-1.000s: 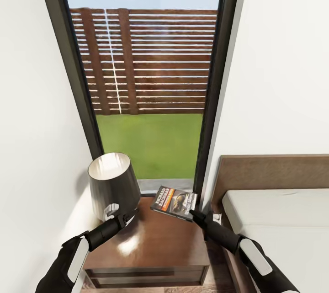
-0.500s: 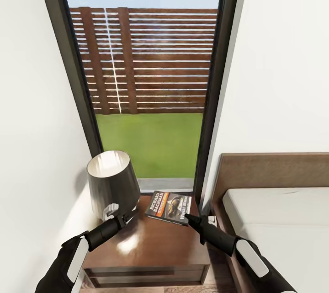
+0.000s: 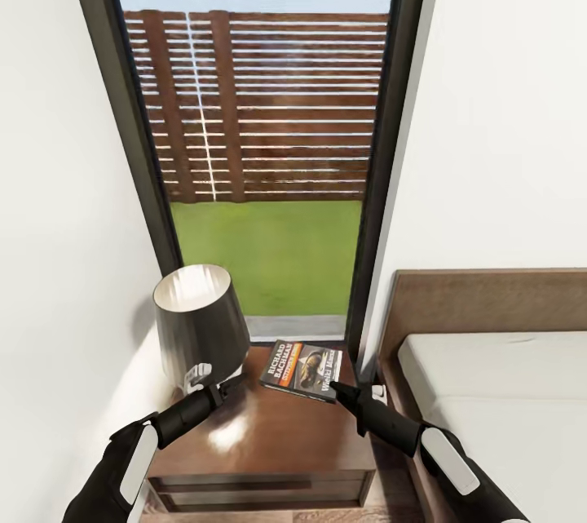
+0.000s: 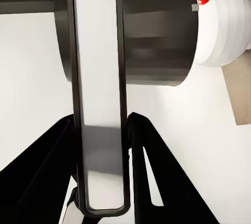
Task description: In the bedroom, move the book from the bed onto either nightstand, and place the two sandals side by side next to the bed.
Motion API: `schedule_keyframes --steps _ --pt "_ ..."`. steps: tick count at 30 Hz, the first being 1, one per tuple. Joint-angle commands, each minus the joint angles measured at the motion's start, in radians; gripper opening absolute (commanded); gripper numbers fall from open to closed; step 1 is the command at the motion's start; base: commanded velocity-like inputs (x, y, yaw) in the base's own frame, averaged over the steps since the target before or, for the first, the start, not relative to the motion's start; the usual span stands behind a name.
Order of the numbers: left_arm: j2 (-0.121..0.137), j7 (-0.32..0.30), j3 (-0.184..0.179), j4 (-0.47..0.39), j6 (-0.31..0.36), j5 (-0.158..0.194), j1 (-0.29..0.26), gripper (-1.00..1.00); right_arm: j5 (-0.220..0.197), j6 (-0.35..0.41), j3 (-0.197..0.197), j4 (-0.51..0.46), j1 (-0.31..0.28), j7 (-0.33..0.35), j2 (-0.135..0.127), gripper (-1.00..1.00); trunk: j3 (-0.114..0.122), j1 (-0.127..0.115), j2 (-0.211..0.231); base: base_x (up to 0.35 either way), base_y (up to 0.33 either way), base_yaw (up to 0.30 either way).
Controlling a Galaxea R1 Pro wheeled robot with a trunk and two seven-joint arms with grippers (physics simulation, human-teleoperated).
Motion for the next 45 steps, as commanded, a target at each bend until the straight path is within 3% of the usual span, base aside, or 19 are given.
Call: schedule_keyframes --steps 1,45 --pt "-0.001 -0.003 0.003 0.000 0.008 0.003 -0.001 1.00 -0.005 0.002 0.003 0.000 -0.001 0.002 -0.001 -1.00 -0.004 0.004 -0.008 0.000 0.000 0.000" --pt "-0.001 -0.003 0.002 0.001 0.008 0.003 -0.001 1.00 -0.005 0.001 0.004 0.000 -0.001 0.002 -0.001 -1.00 -0.142 0.173 -0.316 0.000 0.000 0.000"
